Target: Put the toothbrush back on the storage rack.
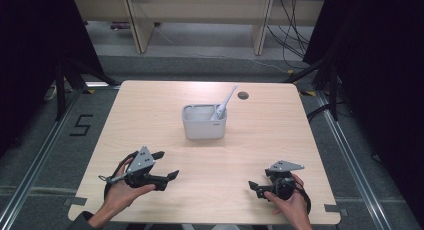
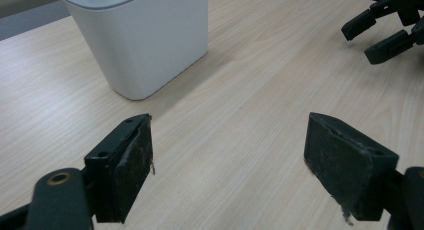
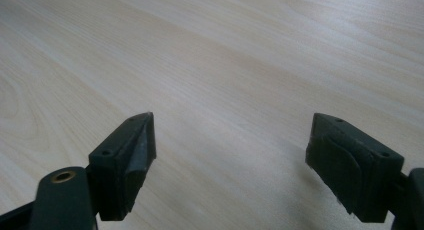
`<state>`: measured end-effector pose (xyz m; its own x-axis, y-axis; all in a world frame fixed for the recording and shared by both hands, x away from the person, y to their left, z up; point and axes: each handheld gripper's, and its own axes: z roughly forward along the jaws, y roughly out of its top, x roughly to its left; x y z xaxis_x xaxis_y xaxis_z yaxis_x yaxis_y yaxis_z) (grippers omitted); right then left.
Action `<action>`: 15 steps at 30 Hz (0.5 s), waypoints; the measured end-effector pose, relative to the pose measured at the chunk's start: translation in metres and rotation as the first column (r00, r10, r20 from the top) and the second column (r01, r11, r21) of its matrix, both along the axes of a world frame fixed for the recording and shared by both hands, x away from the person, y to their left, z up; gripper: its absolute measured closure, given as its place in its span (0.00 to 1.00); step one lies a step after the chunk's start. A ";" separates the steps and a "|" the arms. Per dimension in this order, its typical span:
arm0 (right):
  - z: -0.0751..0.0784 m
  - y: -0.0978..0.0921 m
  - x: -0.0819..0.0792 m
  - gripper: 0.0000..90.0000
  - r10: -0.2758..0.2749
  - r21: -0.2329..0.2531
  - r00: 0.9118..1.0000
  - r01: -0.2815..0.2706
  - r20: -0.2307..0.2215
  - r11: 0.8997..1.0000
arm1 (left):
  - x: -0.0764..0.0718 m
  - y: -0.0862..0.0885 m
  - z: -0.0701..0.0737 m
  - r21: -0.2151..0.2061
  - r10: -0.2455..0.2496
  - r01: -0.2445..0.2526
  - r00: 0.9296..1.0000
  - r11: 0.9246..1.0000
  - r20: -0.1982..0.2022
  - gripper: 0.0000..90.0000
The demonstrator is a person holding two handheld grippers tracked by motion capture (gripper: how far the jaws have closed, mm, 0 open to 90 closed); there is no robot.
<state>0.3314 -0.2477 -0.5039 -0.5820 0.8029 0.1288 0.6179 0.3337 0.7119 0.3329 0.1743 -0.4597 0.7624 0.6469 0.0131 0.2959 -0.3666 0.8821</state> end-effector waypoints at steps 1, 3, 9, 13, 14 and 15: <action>-0.001 0.000 0.000 0.22 0.001 0.007 1.000 -0.001 0.005 1.000 | -0.001 0.001 -0.001 0.006 0.003 -0.003 1.000 1.000 -0.002 0.21; 0.001 0.001 0.000 0.22 -0.003 0.006 1.000 0.003 -0.008 1.000 | -0.003 0.002 -0.002 0.008 0.004 -0.004 1.000 1.000 -0.003 0.21; -0.001 0.000 0.000 0.22 0.006 0.008 1.000 -0.006 0.009 1.000 | -0.009 0.008 -0.006 0.017 -0.006 0.006 1.000 1.000 -0.004 0.20; 0.001 0.001 -0.001 0.22 -0.003 0.003 1.000 0.003 -0.007 1.000 | -0.013 0.012 -0.007 0.030 -0.006 0.005 1.000 1.000 0.009 0.18; 0.001 0.000 0.000 0.22 -0.003 0.004 1.000 0.003 -0.007 1.000 | -0.015 0.014 -0.008 0.034 -0.008 0.008 1.000 0.999 0.011 0.18; 0.001 0.000 0.000 0.22 -0.004 0.003 1.000 0.004 -0.008 1.000 | -0.016 0.015 -0.008 0.038 -0.009 0.009 1.000 0.999 0.010 0.18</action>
